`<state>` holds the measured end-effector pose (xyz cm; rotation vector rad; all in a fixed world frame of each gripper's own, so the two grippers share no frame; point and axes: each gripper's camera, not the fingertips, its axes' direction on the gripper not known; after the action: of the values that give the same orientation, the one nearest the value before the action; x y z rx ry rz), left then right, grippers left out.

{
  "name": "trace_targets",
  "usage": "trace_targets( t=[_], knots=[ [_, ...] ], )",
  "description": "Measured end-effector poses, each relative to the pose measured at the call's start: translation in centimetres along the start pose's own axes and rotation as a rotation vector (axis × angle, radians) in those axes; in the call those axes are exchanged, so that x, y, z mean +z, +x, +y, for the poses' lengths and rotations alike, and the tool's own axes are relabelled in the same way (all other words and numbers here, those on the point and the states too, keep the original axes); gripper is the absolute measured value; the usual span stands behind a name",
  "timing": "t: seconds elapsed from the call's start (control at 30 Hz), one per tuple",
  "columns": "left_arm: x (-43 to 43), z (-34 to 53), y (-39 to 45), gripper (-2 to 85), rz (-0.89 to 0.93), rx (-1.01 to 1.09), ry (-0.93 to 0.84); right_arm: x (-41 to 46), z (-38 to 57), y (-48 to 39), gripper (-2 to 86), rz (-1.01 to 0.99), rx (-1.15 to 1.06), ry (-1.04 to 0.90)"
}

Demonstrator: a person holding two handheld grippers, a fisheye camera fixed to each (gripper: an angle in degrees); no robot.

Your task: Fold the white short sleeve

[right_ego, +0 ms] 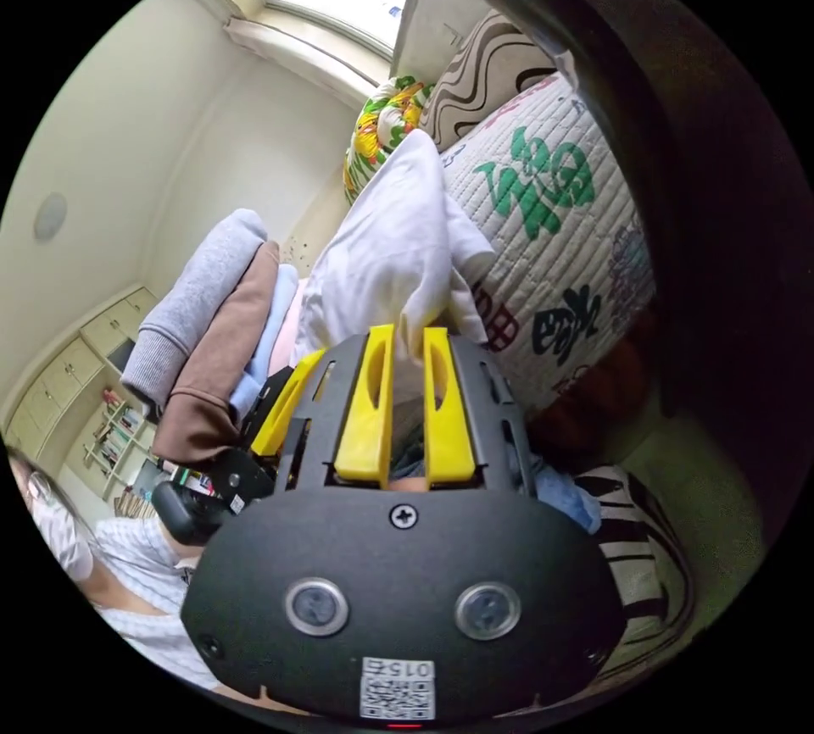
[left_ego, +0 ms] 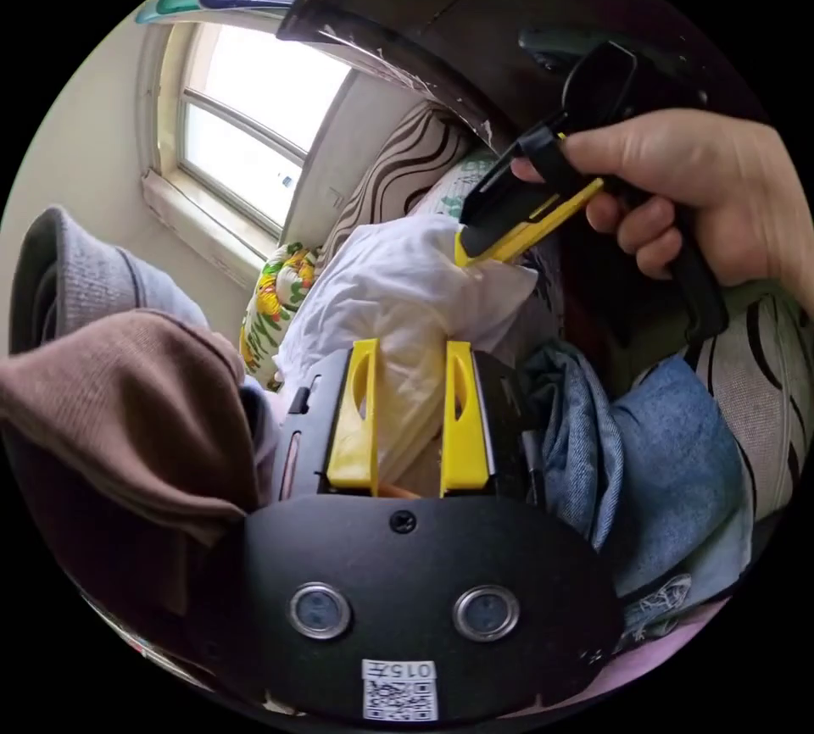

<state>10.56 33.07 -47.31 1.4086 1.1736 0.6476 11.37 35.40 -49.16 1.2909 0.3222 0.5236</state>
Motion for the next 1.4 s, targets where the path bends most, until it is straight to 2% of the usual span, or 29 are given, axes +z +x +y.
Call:
trace_targets(
  t=[0.1, 0.2, 0.3, 0.43, 0.53, 0.73, 0.87, 1.0, 1.17, 1.23, 1.4],
  knots=[
    [-1.6, 1.9, -1.6, 2.4, 0.083, -0.069, 0.053, -3.1, 2.1, -0.9, 1.2, -0.118, -0.066, 0.072],
    [-4.3, 4.2, -4.1, 1.1, 0.251, -0.173, 0.118, -8.2, 5.9, -2.2, 0.2, -0.363, -0.136, 0.224],
    [-8.5, 6.7, -6.1, 0.6, 0.371, -0.209, 0.238, -12.3, 9.5, -5.4, -0.2, -0.479, -0.245, 0.288],
    [-17.0, 9.6, -9.6, 0.5, 0.569, -0.200, 0.507, -19.2, 14.2, -13.1, -0.4, -0.513, -0.479, 0.397],
    [-22.2, 10.7, -14.2, 0.4, 0.661, -0.294, 0.644, -23.6, 16.7, -20.0, -0.5, -0.520, -0.652, 0.457],
    [-26.1, 16.4, -24.1, 0.4, 0.816, -0.535, 0.691, -23.4, 20.2, -33.2, -0.5, -0.431, -0.820, 0.346],
    [-29.3, 22.1, -29.8, 0.4, 0.744, -0.611, 0.740, -21.4, 23.9, -39.9, -0.4, -0.358, -0.923, 0.335],
    [-33.6, 29.0, -38.6, 0.3, 0.535, -0.670, 0.747, -17.8, 28.0, -46.7, -0.4, -0.282, -0.982, 0.341],
    [-39.7, 36.1, -49.0, 0.2, 0.235, -0.702, 0.756, -11.1, 30.9, -52.9, -0.3, -0.384, -1.022, 0.311],
    [-42.0, 39.0, -53.2, 0.2, 0.122, -0.704, 0.716, -5.9, 31.6, -55.4, -0.1, -0.424, -1.010, 0.272],
    [-42.5, 45.9, -59.3, 0.1, 0.002, -0.759, 0.579, 7.9, 31.8, -57.0, 0.8, -0.607, -0.877, 0.063]
  ],
)
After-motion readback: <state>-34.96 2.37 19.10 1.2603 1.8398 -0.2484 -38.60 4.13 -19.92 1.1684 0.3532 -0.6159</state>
